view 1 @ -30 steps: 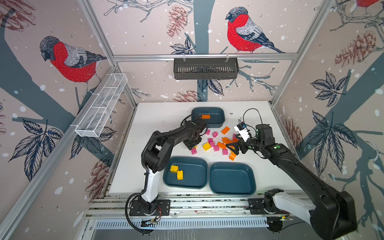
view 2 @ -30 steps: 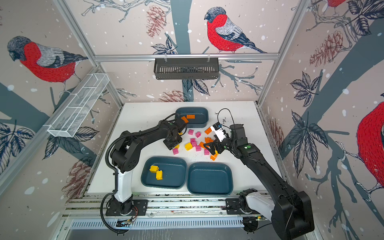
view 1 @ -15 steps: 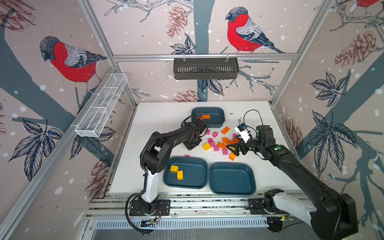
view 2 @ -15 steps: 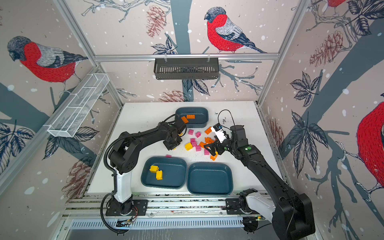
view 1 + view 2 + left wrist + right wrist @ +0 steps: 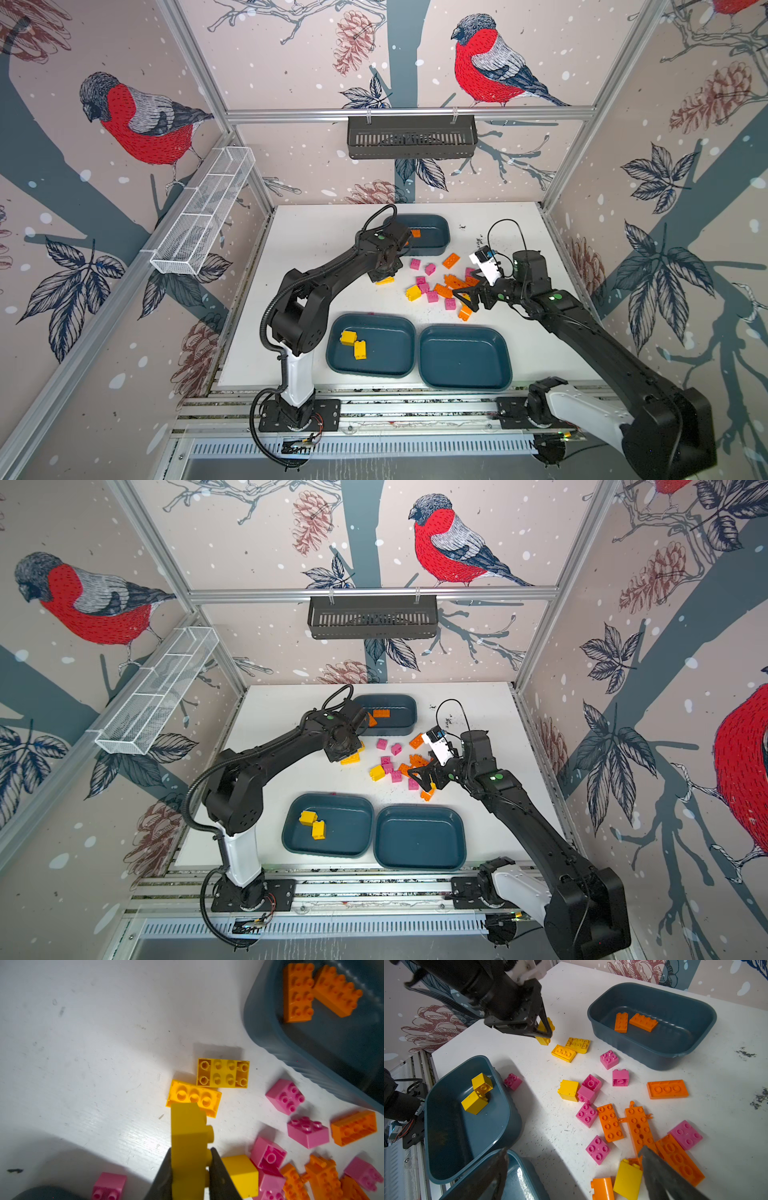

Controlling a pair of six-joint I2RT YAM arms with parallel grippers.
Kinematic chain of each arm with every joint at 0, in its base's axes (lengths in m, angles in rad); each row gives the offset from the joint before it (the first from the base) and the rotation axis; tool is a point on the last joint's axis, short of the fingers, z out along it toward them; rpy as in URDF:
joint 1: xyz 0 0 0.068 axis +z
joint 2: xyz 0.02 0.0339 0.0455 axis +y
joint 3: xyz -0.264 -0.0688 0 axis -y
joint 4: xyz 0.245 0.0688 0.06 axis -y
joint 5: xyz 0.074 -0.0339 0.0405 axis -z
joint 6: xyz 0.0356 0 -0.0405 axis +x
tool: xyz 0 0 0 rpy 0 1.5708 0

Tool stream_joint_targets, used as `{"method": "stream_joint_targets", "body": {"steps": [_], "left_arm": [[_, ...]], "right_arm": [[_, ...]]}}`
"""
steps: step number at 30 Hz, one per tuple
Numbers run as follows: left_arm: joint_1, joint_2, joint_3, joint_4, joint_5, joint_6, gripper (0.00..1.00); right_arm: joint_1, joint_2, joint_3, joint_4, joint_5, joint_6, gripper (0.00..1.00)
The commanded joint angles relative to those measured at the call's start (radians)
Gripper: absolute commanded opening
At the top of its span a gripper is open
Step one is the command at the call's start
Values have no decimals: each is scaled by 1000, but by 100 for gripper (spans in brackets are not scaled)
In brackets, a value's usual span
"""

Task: Sort the legos into containers by color
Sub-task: 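Carry the tall yellow brick to the nearer teal bin and release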

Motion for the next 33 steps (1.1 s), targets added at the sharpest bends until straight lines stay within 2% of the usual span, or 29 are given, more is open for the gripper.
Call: {"method": "stream_joint_targets", "body": {"steps": [1, 6, 12, 16, 18, 20, 22, 23, 29, 33], "left_arm": [[-6, -92, -32, -113, 2, 130, 24], [-32, -275, -174, -214, 109, 188, 24], [-50, -479, -382, -243, 231, 156, 23], [-49, -524, -499, -176, 269, 146, 24], [-50, -509, -527, -135, 284, 149, 28], [-49, -487, -534, -116, 281, 161, 38], [-49, -473, -527, -127, 266, 167, 54], [-49, -470, -521, -139, 254, 172, 58], [-44, -435, -397, -154, 210, 247, 67], [-35, -335, -239, -123, 134, 431, 72]], "right_arm": [[0, 1, 15, 13, -12, 7, 99], [0, 19, 39, 5, -16, -1, 99], [2, 42, 52, -4, -27, -14, 99], [6, 54, 53, -1, -35, -14, 99], [9, 55, 55, -4, -39, -14, 99], [8, 50, 55, -8, -40, -15, 99], [9, 42, 54, -14, -35, -17, 99], [10, 39, 52, -19, -33, -19, 99], [9, 16, 36, -16, -16, -9, 99], [7, 17, 41, -10, -12, -5, 99]]}}
